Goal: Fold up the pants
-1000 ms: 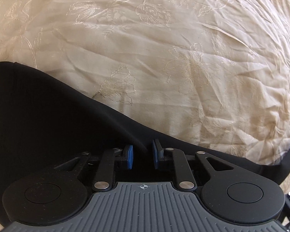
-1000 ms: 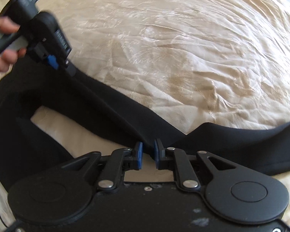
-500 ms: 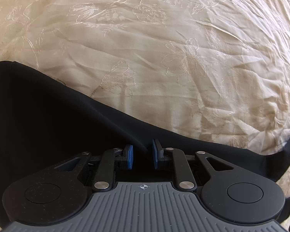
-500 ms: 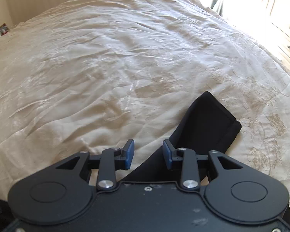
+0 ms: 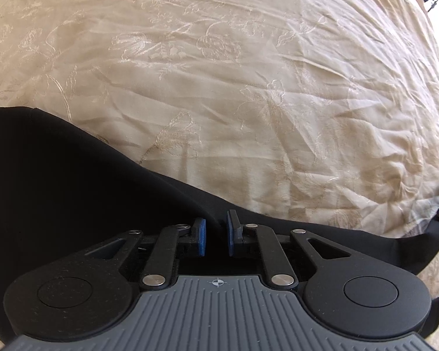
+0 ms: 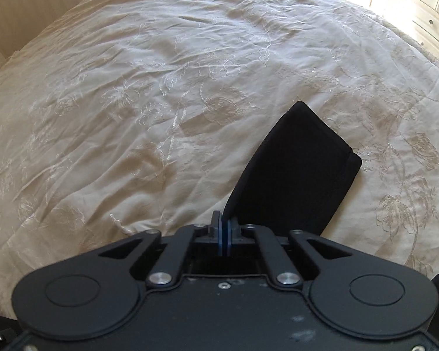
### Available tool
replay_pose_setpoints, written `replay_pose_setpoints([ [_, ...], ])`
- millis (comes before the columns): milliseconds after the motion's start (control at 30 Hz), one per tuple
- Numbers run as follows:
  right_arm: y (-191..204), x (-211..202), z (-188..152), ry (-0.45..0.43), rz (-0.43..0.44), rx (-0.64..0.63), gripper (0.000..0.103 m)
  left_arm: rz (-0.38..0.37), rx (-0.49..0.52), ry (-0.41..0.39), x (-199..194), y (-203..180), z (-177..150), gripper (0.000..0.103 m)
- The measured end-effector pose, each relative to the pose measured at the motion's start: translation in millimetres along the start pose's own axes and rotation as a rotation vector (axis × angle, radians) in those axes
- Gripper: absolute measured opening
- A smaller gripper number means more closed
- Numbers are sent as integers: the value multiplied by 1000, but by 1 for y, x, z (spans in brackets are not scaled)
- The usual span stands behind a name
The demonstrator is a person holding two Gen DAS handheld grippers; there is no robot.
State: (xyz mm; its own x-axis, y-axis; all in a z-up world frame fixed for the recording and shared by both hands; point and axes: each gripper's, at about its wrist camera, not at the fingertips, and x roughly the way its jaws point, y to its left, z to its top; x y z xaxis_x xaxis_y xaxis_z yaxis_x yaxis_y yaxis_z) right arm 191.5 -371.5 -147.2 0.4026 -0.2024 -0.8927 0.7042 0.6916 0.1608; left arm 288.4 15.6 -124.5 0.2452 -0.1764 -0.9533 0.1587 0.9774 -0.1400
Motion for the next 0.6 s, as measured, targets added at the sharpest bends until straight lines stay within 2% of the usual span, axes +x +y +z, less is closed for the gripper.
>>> replay_pose_setpoints([
  [133, -23, -46, -10, -66, 64, 62, 4, 12, 24, -63, -38, 0, -13, 10],
  [267, -55, -90, -37, -98, 101, 123, 4, -17, 4, -91, -72, 10, -40, 10],
  [400, -79, -107, -75, -68, 99, 135, 4, 1, 10, -92, -93, 13, -79, 10],
  [467, -87, -106, -97, -41, 77, 126, 4, 30, 42, -89, -95, 11, -100, 10],
  [600, -108, -97, -134, 23, 64, 193, 4, 81, 78, -53, -89, 8, -133, 10],
])
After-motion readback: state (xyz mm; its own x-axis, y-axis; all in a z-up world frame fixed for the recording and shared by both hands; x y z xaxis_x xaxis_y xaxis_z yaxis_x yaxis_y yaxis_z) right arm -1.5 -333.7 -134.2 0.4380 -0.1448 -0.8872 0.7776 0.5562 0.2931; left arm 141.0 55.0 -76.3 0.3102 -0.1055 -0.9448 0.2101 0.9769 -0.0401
